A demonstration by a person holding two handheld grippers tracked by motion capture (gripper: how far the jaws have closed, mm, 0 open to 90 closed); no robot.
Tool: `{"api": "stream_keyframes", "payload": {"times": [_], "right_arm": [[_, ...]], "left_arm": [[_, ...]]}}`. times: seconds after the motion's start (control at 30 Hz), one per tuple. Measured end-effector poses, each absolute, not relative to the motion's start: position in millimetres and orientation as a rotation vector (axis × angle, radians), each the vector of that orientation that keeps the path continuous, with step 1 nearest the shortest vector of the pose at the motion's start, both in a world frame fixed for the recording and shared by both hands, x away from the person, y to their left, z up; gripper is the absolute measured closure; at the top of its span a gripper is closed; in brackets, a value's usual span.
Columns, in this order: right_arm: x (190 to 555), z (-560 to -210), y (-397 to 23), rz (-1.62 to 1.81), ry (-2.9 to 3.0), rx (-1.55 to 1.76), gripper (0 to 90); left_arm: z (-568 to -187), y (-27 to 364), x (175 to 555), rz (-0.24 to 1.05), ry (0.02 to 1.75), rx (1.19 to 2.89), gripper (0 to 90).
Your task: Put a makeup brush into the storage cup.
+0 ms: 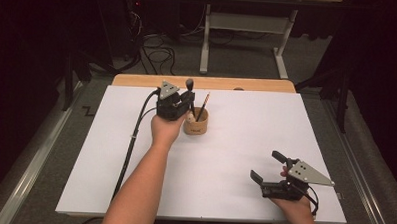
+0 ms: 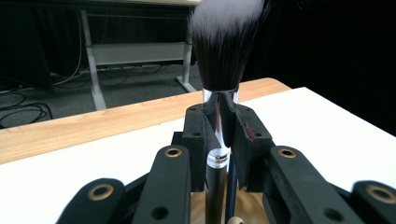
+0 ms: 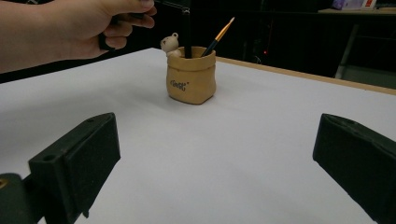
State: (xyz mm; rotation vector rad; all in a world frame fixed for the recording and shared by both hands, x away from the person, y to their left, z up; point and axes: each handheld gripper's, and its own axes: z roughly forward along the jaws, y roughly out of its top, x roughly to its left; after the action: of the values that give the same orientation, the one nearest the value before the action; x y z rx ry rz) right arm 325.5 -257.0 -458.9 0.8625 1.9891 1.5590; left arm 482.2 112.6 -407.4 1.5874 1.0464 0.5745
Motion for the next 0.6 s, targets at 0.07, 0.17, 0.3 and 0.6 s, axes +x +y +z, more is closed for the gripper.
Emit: {"api": "stream_keyframes", "payload": {"times": [0.07, 0.17, 0.3, 0.6], "right_arm": [[325.6, -459.1, -256.9, 1.562, 1.990, 0.861, 1.6], [325.4, -459.1, -256.7, 1.558, 1.988, 0.865, 1.6], [325.5, -459.8, -255.8, 1.558, 1.992, 0.867, 1.9], [325.8, -460.6, -255.5, 1.556, 1.995, 0.868, 1.9]], "left_arm": [[-409.4, 112.7, 482.6, 0.572, 1.051, 1.589, 76.5], [-411.6, 113.1, 483.0, 0.565, 1.058, 1.592, 76.5], [-414.6, 113.5, 483.8, 0.562, 1.067, 1.594, 76.5], [-421.8, 112.4, 485.3, 0.550, 1.085, 1.608, 76.2]]}}
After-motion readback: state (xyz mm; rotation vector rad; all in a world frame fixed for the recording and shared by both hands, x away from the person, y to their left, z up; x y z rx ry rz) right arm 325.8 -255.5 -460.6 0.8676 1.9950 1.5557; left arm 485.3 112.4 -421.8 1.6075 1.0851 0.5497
